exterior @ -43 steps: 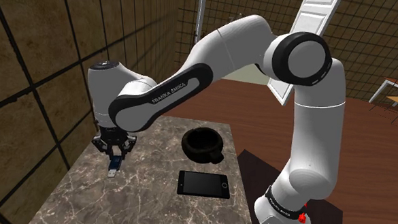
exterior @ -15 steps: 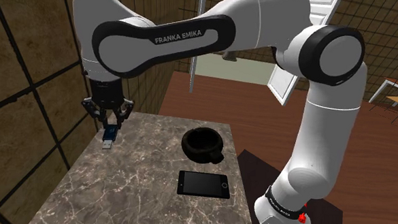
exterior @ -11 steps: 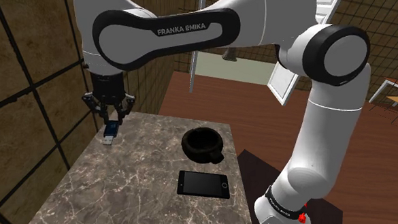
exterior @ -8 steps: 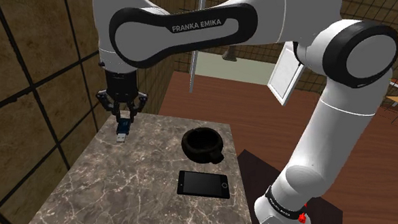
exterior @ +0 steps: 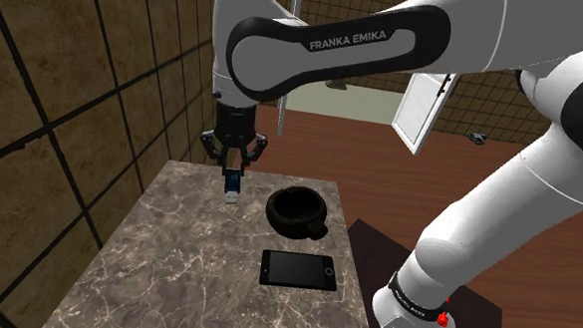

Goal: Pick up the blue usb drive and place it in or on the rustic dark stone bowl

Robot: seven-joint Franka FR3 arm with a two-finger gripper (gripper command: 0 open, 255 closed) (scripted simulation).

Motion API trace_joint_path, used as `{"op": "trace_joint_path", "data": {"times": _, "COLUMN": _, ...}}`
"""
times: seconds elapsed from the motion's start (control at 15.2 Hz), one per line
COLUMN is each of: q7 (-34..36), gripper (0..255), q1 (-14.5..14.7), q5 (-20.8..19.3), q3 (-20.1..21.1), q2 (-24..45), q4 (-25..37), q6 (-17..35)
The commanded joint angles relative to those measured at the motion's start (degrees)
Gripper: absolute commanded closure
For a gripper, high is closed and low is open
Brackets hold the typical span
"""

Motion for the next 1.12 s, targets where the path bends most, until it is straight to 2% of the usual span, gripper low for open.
{"op": "trace_joint_path", "data": {"times": 0.0, "q7": -3.66, "gripper": 255, "q1": -0.2, "q5": 2.07, "q3": -2.3, "q2": -4.44, "q4": -3.69, "q6": -0.52}}
{"op": "trace_joint_path", "data": {"times": 0.33, "q7": -11.14, "gripper": 255, "q1": 0.07, "q5": 4.61, "q3": -8.27, "q2": -14.34, "q4": -12.0, "q6": -2.44}}
{"op": "trace_joint_path", "data": {"times": 0.73, "q7": -19.5, "gripper": 255, "q1": -0.3, "q5": 3.99, "q3": -16.06, "q2": -25.29, "q4": -20.43, "q6": -5.97}}
{"op": "trace_joint_path", "data": {"times": 1.06, "q7": -19.65, "gripper": 255, "q1": -0.06, "q5": 4.52, "q3": -15.43, "q2": -24.92, "q4": -23.99, "q6": -2.03}}
